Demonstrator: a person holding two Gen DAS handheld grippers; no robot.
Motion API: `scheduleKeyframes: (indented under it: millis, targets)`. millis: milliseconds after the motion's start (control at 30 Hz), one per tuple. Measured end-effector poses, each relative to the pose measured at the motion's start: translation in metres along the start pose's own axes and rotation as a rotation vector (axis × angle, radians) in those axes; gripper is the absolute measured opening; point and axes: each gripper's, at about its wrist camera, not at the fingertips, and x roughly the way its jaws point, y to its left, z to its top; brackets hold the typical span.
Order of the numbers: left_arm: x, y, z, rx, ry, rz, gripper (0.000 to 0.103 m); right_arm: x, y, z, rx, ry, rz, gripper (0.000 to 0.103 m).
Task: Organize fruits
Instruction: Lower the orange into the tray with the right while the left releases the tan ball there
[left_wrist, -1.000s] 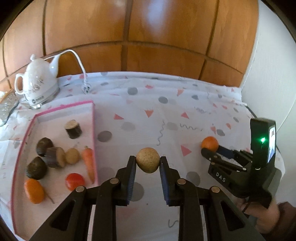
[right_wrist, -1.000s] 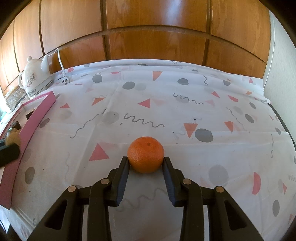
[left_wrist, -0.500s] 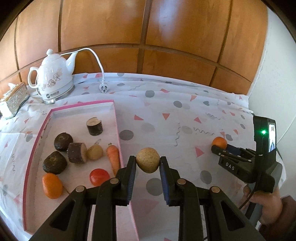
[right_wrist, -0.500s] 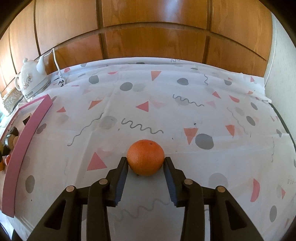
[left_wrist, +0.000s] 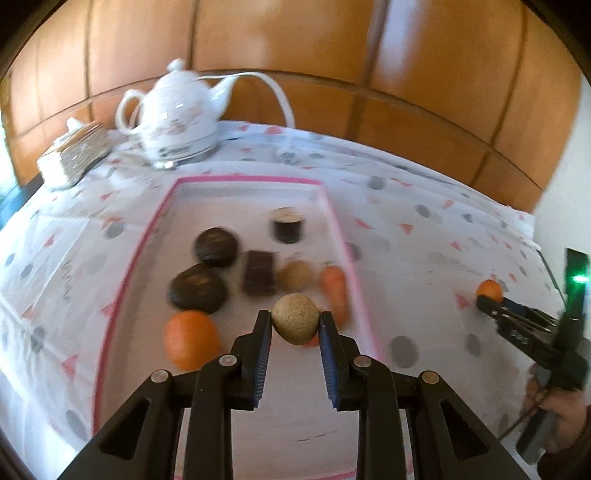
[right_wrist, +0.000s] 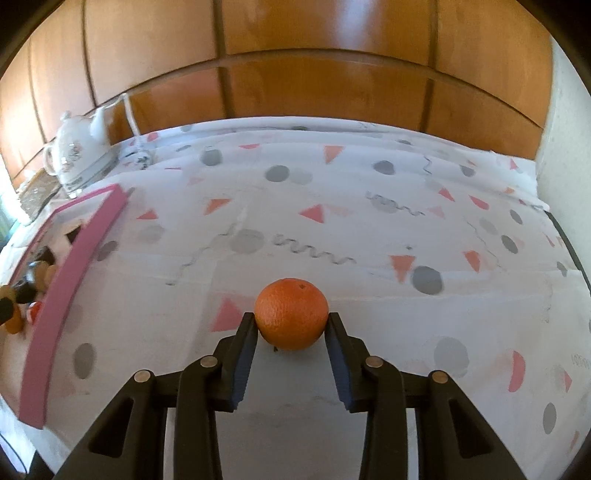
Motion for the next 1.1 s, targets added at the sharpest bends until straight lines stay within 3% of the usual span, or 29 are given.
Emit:
scheduleKeyframes:
  millis: [200, 467, 733, 1100]
  targets:
    - [0.003, 0.022, -0.009, -0.060, 0.012, 0.032, 0.027, -0.012, 0.039, 0.008, -0.065, -0.019, 0.111, 0.038]
    - [-0.002, 0.023, -0.009, -0.072, -0.003, 0.050, 0.031, -0.026, 0.101, 0.015, -0.179, -0.030, 0.261, 0.038]
    - [-0.011, 0.032, -0.006, -0.100, -0.033, 0.082, 0.037, -0.024, 0.147, 0.023, -0.247, 0.003, 0.379, 0.038]
    - [-0.027, 0.043, 0.000, -0.130, -0.089, 0.110, 0.041, -0.012, 0.190, 0.031, -0.317, 0.045, 0.443, 0.039]
